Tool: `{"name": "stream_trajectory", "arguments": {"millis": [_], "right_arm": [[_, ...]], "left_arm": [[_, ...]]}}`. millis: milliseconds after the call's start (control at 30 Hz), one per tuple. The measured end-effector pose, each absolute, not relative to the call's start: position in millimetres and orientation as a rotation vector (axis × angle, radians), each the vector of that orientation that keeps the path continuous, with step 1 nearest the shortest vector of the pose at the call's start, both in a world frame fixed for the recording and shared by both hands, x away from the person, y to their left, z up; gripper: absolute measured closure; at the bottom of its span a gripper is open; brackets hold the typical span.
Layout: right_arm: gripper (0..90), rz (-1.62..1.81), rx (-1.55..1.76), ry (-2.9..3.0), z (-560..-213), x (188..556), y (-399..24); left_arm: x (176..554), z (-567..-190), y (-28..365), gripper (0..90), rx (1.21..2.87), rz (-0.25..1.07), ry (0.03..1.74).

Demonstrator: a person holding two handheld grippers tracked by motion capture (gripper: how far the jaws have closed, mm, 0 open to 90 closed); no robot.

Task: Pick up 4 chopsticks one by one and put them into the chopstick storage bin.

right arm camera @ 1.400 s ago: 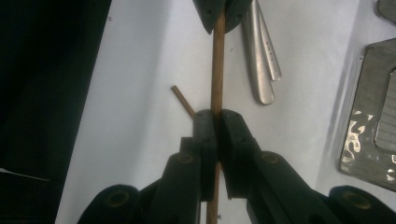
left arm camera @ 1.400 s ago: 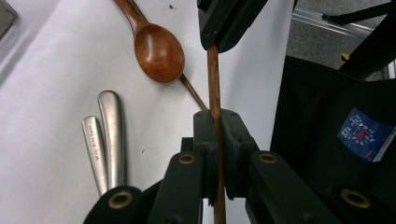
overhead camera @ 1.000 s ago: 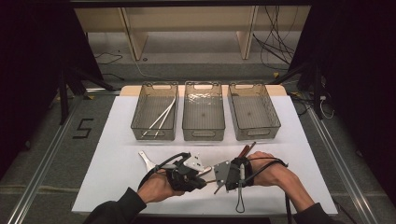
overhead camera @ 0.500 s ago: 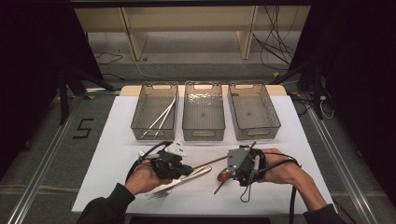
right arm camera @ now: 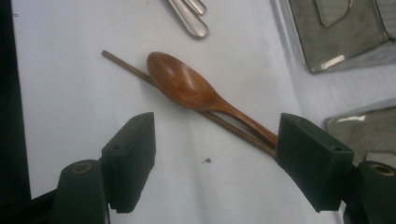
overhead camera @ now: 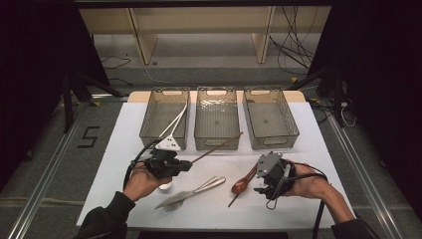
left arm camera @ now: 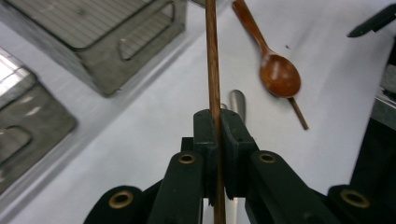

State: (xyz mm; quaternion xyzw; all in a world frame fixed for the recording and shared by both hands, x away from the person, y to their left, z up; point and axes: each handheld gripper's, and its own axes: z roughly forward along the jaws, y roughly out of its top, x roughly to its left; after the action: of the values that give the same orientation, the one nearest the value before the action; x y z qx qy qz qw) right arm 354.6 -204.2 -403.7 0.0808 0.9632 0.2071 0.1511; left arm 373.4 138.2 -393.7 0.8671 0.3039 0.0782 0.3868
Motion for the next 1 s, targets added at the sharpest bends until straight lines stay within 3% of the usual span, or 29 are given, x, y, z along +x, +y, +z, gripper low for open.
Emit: {"name": "stream_trajectory", "arguments": {"millis": [1000], "right_arm": [[25.4, 0.773, 0.411, 2.749, -411, 348, -220]], "left_arm": [[428, -379, 210, 85.5, 1.955, 0.349, 1.104]]}}
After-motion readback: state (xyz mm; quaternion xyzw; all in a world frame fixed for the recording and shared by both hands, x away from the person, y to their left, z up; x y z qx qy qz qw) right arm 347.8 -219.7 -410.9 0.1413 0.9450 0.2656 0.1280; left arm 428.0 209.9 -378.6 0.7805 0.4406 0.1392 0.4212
